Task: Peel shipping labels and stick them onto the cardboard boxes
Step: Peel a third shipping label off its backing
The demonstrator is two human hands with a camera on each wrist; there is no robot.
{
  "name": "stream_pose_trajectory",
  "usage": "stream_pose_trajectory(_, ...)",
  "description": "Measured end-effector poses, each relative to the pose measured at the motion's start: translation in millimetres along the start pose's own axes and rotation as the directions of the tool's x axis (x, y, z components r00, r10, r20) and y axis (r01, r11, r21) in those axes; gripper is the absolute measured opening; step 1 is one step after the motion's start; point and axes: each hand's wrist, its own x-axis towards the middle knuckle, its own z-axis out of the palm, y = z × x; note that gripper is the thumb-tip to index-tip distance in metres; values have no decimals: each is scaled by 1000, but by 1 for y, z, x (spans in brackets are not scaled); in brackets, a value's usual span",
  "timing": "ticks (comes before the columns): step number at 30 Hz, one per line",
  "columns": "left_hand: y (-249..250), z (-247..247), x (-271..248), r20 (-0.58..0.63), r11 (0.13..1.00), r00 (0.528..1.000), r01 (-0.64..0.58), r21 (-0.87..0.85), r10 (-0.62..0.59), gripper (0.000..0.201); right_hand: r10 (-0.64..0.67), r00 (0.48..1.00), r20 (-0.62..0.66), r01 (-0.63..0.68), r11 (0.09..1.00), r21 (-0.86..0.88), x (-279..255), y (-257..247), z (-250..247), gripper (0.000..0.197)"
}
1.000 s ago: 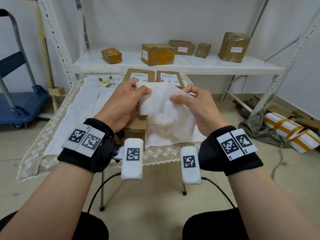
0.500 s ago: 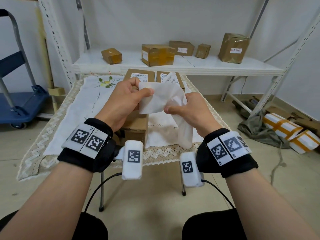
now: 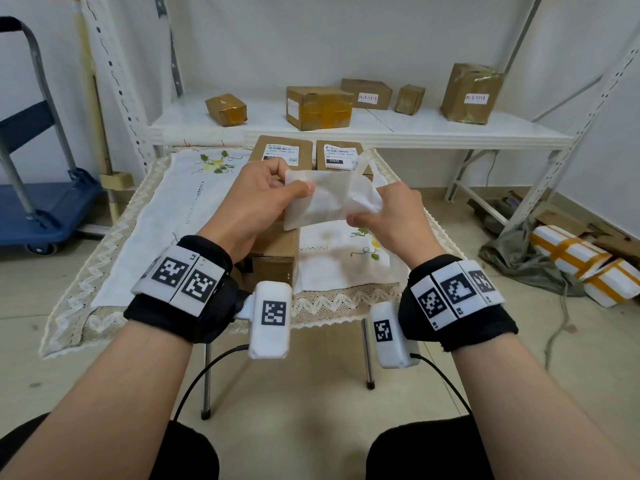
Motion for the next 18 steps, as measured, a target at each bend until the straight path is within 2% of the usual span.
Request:
stream_pose_trajectory(10,1,-2,-1,7,1000,1000,-6,12,6,23,31,999,27,-30,999,-30,0,2,-4,20)
stream_pose_trajectory(13,0,-2,-1,-2,1000,1000,-18,21,18,26,30,998,46,-29,999,-37,0,2,-6,25)
stream_pose_trajectory(15,-1,-2,-1,-4,999,999,-33,22,33,23,30,998,58,-30,1000,0,-2,2,-8,21)
stream_pose_trajectory(17,0,-1,-1,-11,999,999,-32,-4,32,12,26,997,77,-33,996,86,-5,0,-8,21)
stream_pose_trajectory(18,0,-2,0,-17,999,1000,-22,-23,21,16,13,996,84,-24,991,132,-6,-1,-8,22)
